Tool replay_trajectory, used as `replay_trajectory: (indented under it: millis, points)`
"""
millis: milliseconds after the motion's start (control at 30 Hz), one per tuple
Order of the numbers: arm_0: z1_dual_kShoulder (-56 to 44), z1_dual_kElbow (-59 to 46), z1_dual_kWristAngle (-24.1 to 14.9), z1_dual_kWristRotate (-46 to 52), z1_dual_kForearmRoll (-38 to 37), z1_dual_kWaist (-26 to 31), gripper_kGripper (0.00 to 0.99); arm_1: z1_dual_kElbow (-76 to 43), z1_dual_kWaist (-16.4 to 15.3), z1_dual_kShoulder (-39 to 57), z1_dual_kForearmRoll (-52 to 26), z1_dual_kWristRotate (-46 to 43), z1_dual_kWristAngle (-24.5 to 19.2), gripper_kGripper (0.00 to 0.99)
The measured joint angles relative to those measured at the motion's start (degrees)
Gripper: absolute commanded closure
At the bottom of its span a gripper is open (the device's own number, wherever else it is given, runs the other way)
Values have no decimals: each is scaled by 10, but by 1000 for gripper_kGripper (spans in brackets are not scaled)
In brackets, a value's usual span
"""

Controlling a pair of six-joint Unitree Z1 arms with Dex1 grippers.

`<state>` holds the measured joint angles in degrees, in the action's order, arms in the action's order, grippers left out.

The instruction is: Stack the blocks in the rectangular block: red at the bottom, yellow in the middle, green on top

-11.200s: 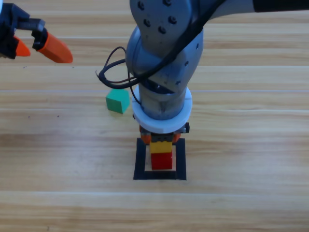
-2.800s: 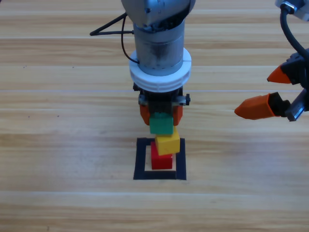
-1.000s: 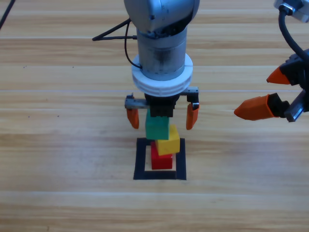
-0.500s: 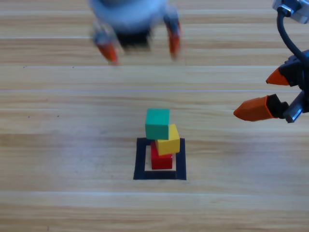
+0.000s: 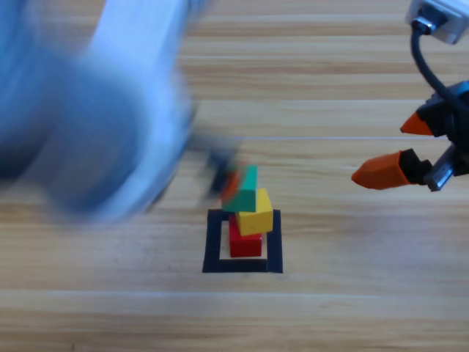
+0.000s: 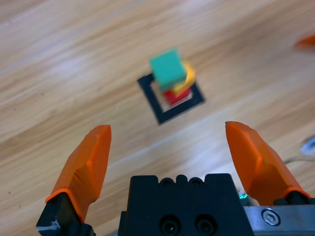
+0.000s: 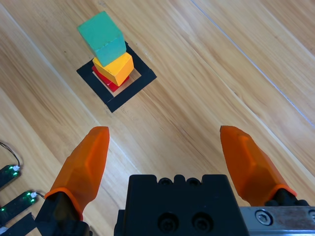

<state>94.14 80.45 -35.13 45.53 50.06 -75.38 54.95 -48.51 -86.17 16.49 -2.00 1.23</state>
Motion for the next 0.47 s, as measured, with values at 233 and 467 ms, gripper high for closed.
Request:
replay_trajectory:
  millis: [233, 467]
  points:
    - [-181, -210, 0, -31, -120, -15, 0, 0, 0, -6, 0, 0, 0, 4]
    - [-204, -225, 0, -36, -129, -16, 0, 0, 0, -6, 0, 0, 0, 4]
